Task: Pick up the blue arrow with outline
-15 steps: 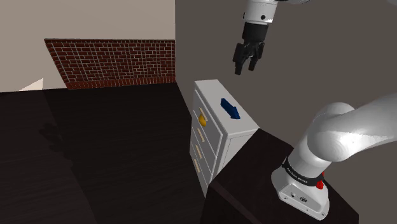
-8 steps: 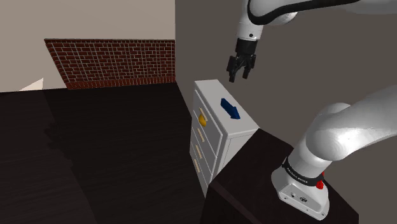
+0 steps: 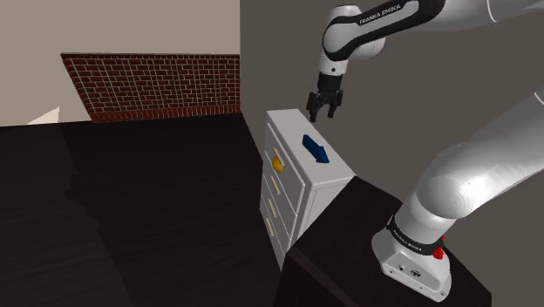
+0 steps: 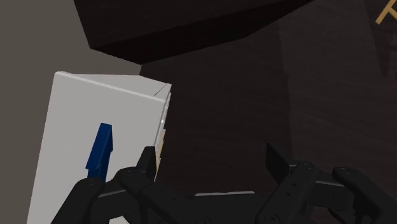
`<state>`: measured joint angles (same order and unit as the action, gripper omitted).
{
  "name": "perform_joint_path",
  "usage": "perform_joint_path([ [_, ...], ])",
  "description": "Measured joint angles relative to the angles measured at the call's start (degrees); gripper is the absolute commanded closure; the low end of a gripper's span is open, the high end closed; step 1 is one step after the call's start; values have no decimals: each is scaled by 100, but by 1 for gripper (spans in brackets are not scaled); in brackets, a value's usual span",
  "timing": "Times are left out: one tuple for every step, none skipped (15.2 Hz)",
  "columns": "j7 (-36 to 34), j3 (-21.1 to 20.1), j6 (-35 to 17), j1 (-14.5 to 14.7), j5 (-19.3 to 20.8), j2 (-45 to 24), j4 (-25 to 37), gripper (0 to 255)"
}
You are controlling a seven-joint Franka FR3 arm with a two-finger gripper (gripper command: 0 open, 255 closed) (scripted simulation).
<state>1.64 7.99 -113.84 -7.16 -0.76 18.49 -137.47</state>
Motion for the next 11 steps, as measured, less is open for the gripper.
perform_joint_path([
  [25,43,-155,-25,-6,-164,-6,0],
  [52,86,-269,-44,-25,-390,94,0],
  [106,146,-399,-81,-31,-573,130,0],
  [139,190,-530,-110,-43,-737,148,0],
  [189,241,-636,-135,-75,-985,278,0],
  [251,296,-775,-172,-101,-1190,322,0],
  [298,341,-877,-205,-128,-1366,378,0],
  [332,377,-976,-233,-158,-1530,427,0],
  [387,418,-1086,-265,-206,-1756,526,0],
  [436,450,-1171,-295,-258,-1981,645,0],
  [492,486,-1236,-335,-303,-2170,747,0],
])
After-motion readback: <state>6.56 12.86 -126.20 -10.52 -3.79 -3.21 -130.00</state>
